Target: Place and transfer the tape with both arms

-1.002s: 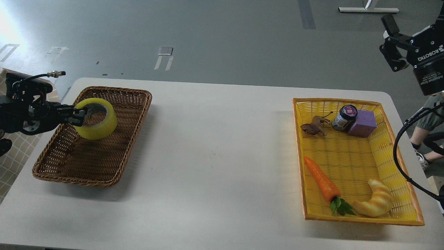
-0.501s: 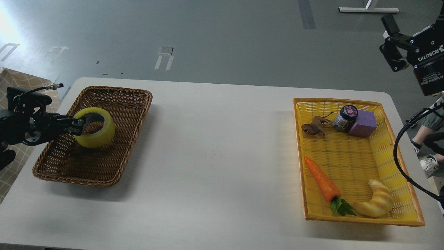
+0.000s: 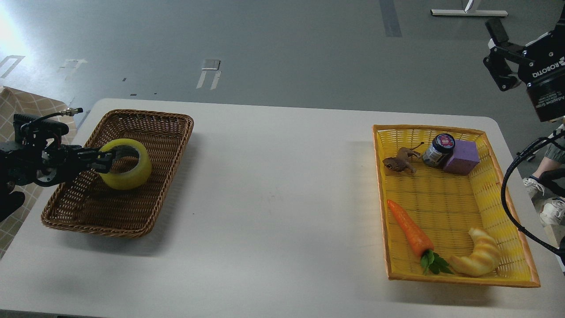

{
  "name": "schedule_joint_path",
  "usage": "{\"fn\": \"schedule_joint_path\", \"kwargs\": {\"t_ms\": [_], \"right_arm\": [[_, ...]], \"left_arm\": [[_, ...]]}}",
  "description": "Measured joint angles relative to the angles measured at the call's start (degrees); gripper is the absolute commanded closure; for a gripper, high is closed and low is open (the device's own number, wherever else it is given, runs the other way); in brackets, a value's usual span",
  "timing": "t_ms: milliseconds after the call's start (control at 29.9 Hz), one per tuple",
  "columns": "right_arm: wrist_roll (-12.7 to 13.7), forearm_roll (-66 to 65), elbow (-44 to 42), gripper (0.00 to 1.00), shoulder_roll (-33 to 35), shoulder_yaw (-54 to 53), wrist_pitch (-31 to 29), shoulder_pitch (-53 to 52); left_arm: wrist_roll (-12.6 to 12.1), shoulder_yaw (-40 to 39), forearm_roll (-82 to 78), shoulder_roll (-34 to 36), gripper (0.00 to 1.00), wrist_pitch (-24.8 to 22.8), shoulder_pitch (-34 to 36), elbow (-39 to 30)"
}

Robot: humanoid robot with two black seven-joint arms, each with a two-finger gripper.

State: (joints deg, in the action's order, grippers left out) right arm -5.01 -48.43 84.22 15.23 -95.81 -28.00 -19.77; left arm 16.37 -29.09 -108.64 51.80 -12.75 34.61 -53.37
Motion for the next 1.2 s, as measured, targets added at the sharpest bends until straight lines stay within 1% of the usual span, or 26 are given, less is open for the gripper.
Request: {"fn": "schedule_joint_path", "kwargs": {"t_ms": [100,200,267,301,401,468,568,702,869,936,1002,1103,1203], "right_arm": [[0.00,0.00,0.00,0.00,-0.02,0.00,0.00,0.71],[0.00,0.00,0.00,0.00,-0.04,-0.03,0.00,0.92],[0.00,0.00,0.03,0.00,-0.09,-0.12,0.00,0.95],[0.00,0.00,0.04,0.00,-0.09,-0.13,0.00,0.95],[0.00,0.00,0.07,0.00,-0.11,-0.14,0.00,0.96],[-0.01,0.00,0.08,0.00,-0.14,-0.16,0.00,0.95],[-0.08,0.00,0.11,0.00,-0.21,-0.15,0.00,0.77],[-0.09,0.00,0.07,0.00,-0.27,0.06,0.00,0.64],[-0.08,-0.15,-0.11,0.00,-0.12,0.33,0.00,0.72],[-0.08,-0.35,-0.11,0.00,0.06,0.38,0.00,0.79],[-0.07,-0.53,-0.12,0.00,0.23,0.39,-0.01,0.79],[-0.07,-0.67,-0.12,0.00,0.35,0.39,-0.01,0.74],[-0.07,-0.70,-0.16,0.00,0.40,0.38,-0.01,0.70]], "left_arm": [[0.07,-0.01,0.01,-0.10,0.38,1.28,0.00,0.02],[0.14,-0.01,0.05,-0.11,0.27,1.76,0.02,0.02],[0.21,-0.01,0.60,-0.05,0.23,1.82,0.29,0.02],[0.21,-0.06,1.11,0.02,0.14,1.85,0.44,0.02],[-0.30,-0.59,4.73,0.03,0.08,1.96,1.13,-0.33],[-0.61,-0.70,9.31,-1.35,0.04,1.98,2.61,-0.94],[-0.68,-0.50,14.98,-3.24,0.02,1.98,5.56,-1.40],[-0.73,-0.89,21.50,-5.54,0.02,2.81,7.49,-1.51],[-0.75,-1.06,33.90,-8.73,0.02,8.50,9.62,-3.78],[-0.59,-1.21,38.49,-10.75,0.02,10.04,10.17,-4.09],[-0.12,-1.43,42.20,-12.84,0.02,10.92,10.30,-4.53],[0.67,-4.47,48.58,-16.60,0.02,13.36,10.29,-4.69],[2.47,-8.63,53.34,-20.96,0.02,14.59,9.85,-4.91]]}}
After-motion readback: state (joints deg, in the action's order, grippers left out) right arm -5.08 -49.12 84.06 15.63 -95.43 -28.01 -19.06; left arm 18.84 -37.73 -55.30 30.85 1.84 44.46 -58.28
